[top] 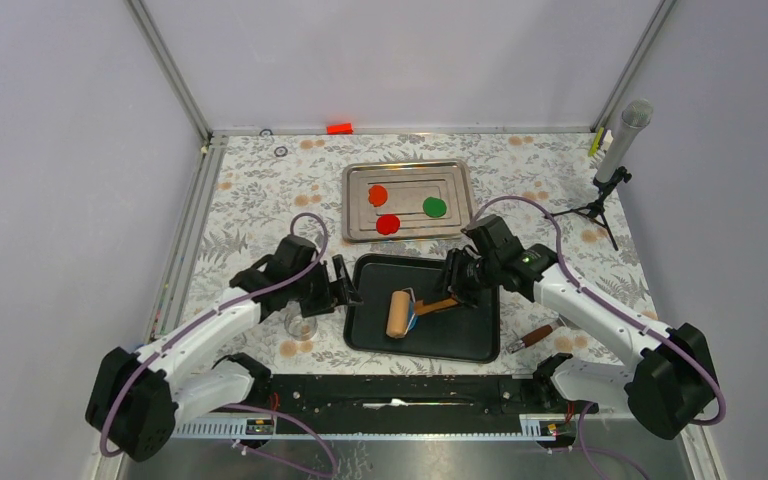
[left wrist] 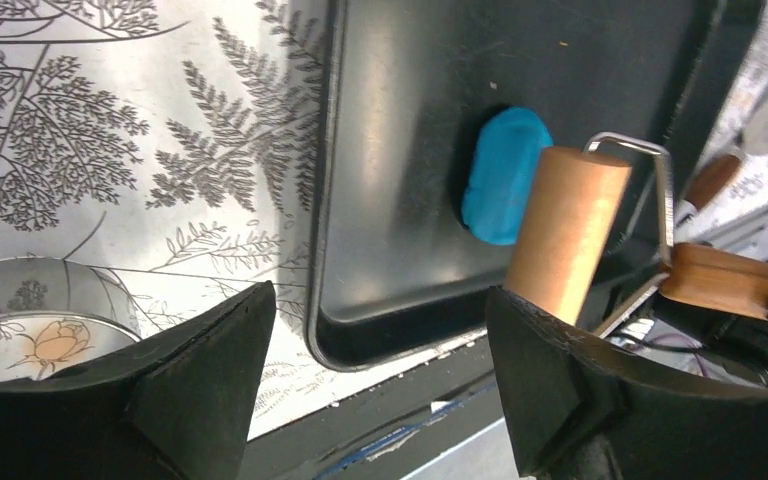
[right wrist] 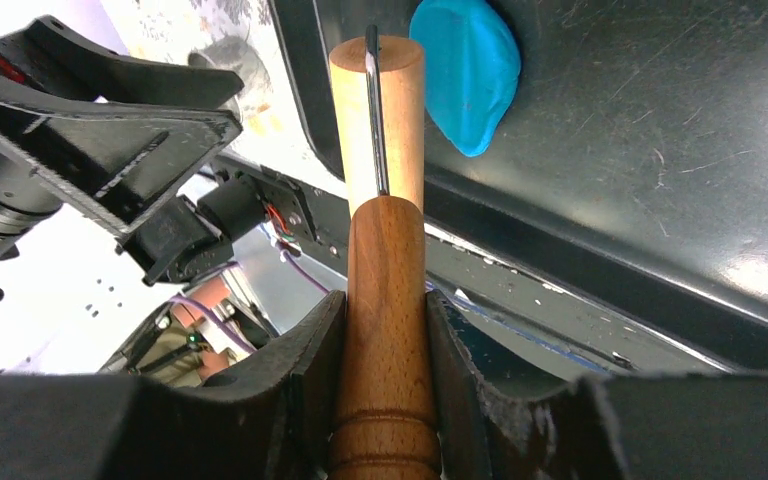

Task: Roll out the dumpling wrappers from the dough
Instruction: Flatten out the dough on the work surface.

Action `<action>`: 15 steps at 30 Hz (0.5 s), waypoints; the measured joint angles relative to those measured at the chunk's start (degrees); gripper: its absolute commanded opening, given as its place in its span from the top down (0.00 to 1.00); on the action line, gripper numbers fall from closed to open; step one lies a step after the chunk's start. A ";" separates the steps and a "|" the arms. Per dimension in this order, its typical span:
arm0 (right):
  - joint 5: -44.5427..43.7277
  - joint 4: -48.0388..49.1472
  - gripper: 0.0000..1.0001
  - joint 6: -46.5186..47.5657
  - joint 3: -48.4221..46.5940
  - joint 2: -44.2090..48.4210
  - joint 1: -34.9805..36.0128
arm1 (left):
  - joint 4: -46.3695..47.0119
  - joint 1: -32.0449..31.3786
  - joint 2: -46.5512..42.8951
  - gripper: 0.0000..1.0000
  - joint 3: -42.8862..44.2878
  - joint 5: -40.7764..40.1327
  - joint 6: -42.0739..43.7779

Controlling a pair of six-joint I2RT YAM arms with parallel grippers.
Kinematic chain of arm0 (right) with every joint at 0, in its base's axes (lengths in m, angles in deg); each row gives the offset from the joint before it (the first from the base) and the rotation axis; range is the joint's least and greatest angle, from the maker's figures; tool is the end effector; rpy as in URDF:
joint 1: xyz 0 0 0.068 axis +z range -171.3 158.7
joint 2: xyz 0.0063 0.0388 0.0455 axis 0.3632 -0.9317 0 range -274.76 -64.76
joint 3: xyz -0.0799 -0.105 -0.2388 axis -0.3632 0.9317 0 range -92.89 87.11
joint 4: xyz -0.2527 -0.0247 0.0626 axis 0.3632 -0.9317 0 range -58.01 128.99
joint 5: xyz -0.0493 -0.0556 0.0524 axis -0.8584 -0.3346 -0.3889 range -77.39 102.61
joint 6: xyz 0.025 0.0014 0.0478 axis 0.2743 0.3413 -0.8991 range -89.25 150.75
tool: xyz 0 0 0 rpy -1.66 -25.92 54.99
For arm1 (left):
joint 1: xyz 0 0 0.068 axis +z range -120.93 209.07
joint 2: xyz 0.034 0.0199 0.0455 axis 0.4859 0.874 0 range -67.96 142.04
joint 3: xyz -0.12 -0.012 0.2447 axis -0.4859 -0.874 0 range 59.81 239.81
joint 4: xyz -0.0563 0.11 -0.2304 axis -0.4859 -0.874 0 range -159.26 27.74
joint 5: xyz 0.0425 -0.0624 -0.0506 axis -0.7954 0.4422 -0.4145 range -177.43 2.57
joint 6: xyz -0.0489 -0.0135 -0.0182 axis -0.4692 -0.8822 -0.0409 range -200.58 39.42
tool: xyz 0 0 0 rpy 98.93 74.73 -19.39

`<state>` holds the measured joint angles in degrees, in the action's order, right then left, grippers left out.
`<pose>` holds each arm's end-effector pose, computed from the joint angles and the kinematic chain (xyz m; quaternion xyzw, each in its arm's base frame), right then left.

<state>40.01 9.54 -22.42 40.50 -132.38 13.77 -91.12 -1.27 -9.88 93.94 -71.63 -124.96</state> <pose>0.1846 0.1495 0.2444 0.0647 0.9155 0.3888 0.0808 0.1626 -0.1064 0.2067 -0.0712 0.9371 -0.2952 0.1720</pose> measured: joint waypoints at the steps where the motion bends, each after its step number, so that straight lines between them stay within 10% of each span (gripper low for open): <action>1: -0.48 0.07 1.00 -0.44 0.09 0.00 -0.04 | 0.31 -0.17 0.92 0.21 0.00 -0.63 -0.07; 15: -6.75 1.95 1.00 -3.74 3.85 0.15 -0.94 | 2.75 -4.35 11.23 0.43 2.16 -10.40 -0.11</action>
<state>33.25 11.48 -26.15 44.35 -132.22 12.83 -88.36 -5.62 1.36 96.10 -82.04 -125.07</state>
